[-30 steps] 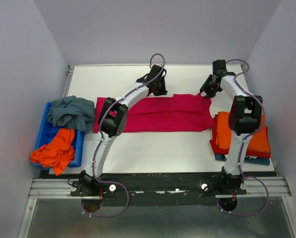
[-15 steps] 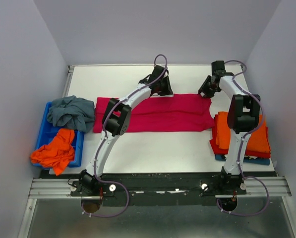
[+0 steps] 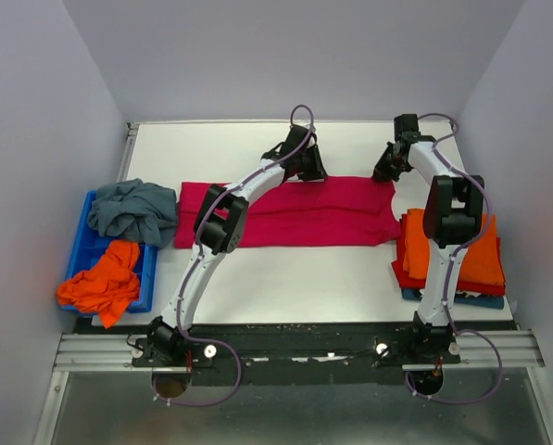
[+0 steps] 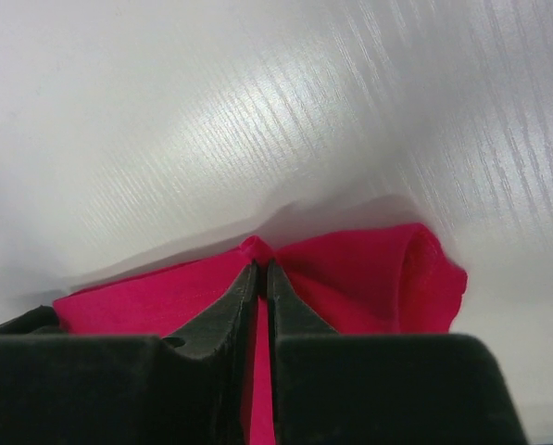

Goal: Fold and stack the t-shirts
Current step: Fold the other side of the tshirt into a rectangle

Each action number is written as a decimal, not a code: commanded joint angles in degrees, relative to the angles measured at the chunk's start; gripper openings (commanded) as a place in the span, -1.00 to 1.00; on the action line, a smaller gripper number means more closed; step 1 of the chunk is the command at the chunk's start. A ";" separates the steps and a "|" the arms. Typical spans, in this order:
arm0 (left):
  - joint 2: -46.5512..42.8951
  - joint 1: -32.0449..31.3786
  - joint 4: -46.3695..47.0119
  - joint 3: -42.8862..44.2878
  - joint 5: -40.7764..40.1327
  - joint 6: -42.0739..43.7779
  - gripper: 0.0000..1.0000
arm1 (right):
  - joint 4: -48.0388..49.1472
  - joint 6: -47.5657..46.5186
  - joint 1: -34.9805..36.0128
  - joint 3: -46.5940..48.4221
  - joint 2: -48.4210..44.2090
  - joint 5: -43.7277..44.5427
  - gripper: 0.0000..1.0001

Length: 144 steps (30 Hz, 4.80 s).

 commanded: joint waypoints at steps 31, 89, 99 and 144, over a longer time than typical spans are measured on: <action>-0.84 -0.71 8.09 -2.43 1.52 -2.30 -1.00 | -1.50 -1.39 -0.07 -1.05 -5.51 -2.32 -0.99; -31.97 -7.48 11.19 -47.36 0.02 4.82 -1.00 | 0.61 3.44 5.38 -50.01 -42.15 -4.08 -0.63; -32.75 -7.56 8.20 -46.40 5.37 6.76 -0.31 | 4.73 1.86 5.38 -46.76 -43.75 -5.74 -0.30; -9.99 -7.39 0.91 -15.81 4.94 6.84 -0.10 | 1.93 5.37 8.45 -42.36 -36.89 1.27 -0.99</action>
